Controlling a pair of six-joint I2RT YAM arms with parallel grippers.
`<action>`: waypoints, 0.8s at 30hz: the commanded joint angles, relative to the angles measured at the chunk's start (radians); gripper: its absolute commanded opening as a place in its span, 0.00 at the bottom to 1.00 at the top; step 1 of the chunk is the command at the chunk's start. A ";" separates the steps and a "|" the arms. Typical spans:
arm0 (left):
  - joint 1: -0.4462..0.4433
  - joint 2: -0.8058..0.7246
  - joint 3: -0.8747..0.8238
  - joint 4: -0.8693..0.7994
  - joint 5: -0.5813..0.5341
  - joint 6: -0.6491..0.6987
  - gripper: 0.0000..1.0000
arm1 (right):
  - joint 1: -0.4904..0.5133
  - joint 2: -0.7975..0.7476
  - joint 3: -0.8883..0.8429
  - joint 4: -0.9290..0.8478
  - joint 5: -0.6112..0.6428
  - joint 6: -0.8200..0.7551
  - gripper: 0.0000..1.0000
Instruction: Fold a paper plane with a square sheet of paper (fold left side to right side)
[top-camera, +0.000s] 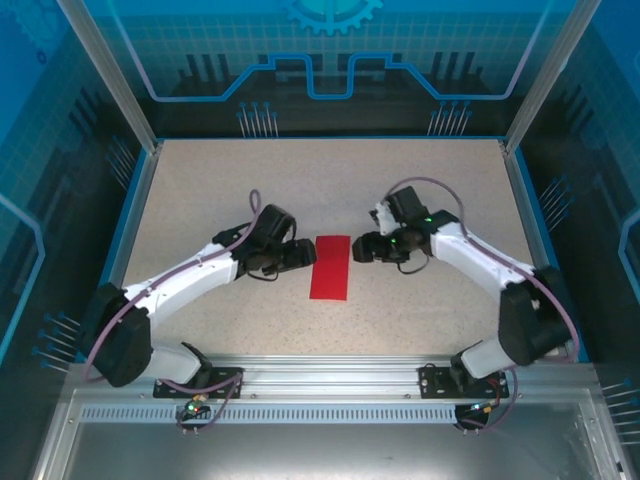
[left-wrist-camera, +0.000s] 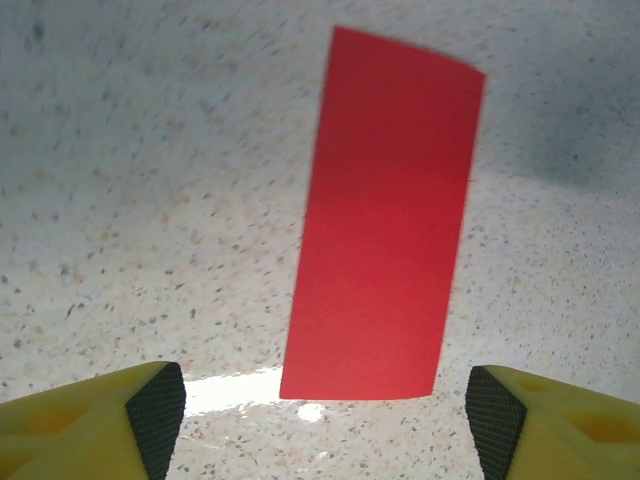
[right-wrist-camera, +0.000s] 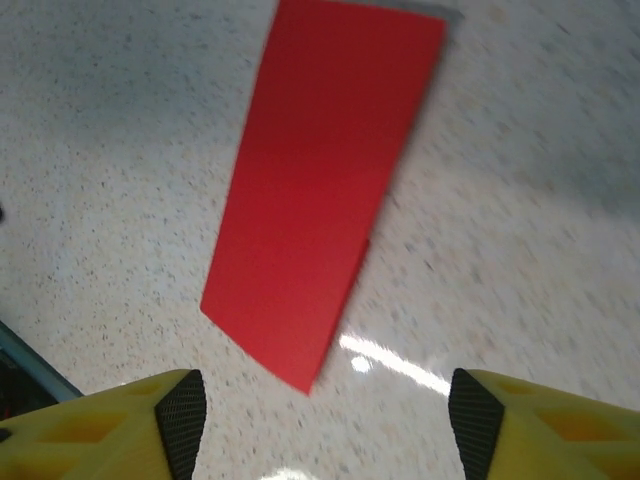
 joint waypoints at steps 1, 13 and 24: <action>0.068 -0.045 -0.093 0.210 0.153 -0.074 0.80 | 0.031 0.105 0.092 0.096 -0.017 0.006 0.64; 0.137 -0.004 -0.137 0.289 0.283 -0.071 0.80 | 0.067 0.467 0.343 0.097 0.009 0.015 0.56; 0.136 0.098 -0.078 0.250 0.294 -0.048 0.79 | 0.066 0.519 0.348 0.069 0.092 -0.018 0.53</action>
